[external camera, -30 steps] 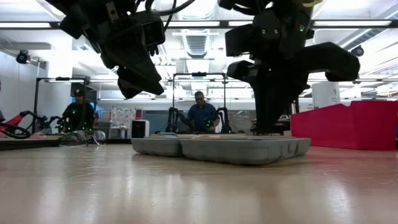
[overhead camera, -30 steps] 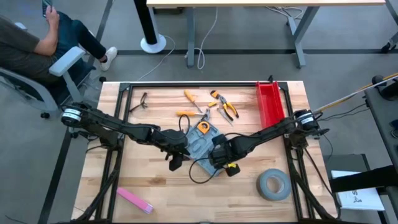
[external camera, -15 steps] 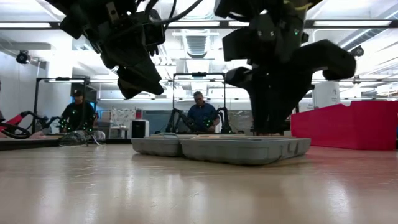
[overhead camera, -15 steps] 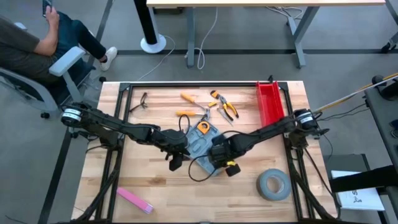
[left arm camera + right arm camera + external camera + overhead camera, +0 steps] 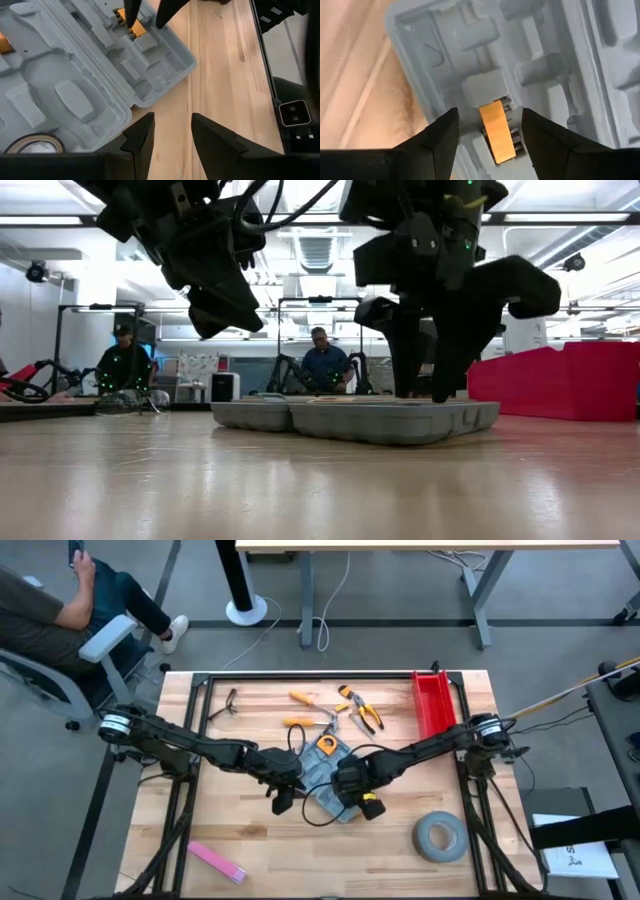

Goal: Prefit tool cases
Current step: Remove the yellow screwdriver bit set from the gray pre-fit tool case

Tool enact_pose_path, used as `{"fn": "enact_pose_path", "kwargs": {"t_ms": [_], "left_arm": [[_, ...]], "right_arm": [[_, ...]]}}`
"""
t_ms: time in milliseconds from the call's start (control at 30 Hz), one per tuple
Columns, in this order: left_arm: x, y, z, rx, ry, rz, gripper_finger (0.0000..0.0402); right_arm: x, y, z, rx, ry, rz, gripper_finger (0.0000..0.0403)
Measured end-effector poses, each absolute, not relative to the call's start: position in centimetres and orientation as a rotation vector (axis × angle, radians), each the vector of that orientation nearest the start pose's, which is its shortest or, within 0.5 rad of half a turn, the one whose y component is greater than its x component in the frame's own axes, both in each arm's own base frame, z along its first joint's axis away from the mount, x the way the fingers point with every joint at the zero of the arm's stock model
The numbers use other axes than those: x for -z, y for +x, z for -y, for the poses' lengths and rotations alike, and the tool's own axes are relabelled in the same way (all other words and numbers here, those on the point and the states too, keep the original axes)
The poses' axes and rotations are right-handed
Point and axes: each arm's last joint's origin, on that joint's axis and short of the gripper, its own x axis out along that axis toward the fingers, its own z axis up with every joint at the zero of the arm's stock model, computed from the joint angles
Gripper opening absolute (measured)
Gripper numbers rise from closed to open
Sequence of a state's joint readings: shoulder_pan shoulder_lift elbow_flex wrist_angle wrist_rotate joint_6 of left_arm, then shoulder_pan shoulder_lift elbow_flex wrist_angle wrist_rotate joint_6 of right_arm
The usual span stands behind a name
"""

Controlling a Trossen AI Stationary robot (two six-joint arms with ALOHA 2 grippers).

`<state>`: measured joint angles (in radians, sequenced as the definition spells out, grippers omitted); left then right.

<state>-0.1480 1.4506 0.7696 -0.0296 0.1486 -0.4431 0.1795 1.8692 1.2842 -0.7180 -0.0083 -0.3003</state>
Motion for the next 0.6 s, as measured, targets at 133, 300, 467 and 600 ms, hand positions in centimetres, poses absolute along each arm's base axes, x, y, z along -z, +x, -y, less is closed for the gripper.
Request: {"fn": "enact_pose_path", "kwargs": {"t_ms": [133, 300, 467, 600], "left_arm": [[-19.5, 28.6, 4.7, 0.120, -0.424, -0.764, 0.0137], [-19.6, 28.5, 4.7, 0.121, -0.425, -0.762, 0.0137], [-19.6, 28.5, 4.7, 0.121, -0.425, -0.761, 0.0137], [-19.6, 28.5, 4.7, 0.122, -0.425, -0.760, 0.0137]], "right_arm": [[-17.3, 35.5, -5.6, -0.334, -0.352, -1.266, 0.0184], [-16.8, 35.3, -5.1, -0.326, -0.342, -1.271, 0.0176], [-16.4, 35.2, -5.3, -0.358, -0.300, -1.263, 0.0175], [-16.1, 35.1, -5.1, -0.351, -0.301, -1.262, 0.0174]]}}
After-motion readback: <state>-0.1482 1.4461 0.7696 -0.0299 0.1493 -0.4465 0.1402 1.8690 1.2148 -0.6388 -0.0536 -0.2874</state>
